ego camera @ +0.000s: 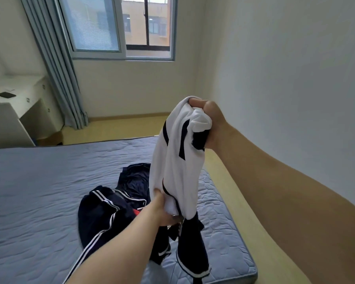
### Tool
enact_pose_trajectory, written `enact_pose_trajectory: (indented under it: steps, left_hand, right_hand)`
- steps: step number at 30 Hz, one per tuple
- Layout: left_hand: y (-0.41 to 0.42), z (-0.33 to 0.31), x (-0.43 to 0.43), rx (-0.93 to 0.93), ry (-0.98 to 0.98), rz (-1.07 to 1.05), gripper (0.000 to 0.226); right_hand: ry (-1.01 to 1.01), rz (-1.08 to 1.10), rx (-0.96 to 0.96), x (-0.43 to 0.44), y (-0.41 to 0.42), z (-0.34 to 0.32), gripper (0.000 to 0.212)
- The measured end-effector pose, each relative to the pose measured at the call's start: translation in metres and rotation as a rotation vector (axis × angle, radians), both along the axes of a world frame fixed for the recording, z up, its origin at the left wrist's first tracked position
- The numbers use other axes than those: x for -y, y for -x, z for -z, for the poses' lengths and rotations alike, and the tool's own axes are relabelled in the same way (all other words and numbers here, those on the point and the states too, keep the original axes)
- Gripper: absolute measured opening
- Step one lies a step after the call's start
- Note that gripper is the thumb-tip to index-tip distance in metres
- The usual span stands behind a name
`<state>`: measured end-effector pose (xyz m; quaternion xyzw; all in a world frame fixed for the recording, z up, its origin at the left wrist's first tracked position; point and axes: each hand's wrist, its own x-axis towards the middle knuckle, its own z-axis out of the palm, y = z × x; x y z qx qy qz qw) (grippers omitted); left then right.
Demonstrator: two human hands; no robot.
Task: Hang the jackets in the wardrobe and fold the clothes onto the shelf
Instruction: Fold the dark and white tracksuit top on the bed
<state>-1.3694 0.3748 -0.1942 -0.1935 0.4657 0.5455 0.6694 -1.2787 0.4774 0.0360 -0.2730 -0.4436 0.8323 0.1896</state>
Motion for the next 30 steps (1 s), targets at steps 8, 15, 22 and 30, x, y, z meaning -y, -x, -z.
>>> enact_pose_trajectory:
  steps: [8,15,22,30]
  left_hand:
    - [0.061,-0.019,-0.030,-0.142,-0.306,-0.228,0.042]
    - [0.042,-0.097,-0.027,-0.685,-0.655,-0.065,0.043]
    - [0.002,-0.114,0.007,-1.333,-0.803,0.575,0.052]
    - [0.049,-0.082,0.034,-1.045,-0.408,0.268,0.031]
  right_hand:
    - [-0.396,0.089,0.428,-0.022,-0.044,0.024,0.035]
    - [-1.072,-0.246,1.098,-0.031,-0.049,0.068,0.085]
    - [0.053,-0.057,0.084,-0.021,-0.023,0.086,0.048]
    - [-0.013,0.080,0.154,0.003,0.007,0.107,0.029]
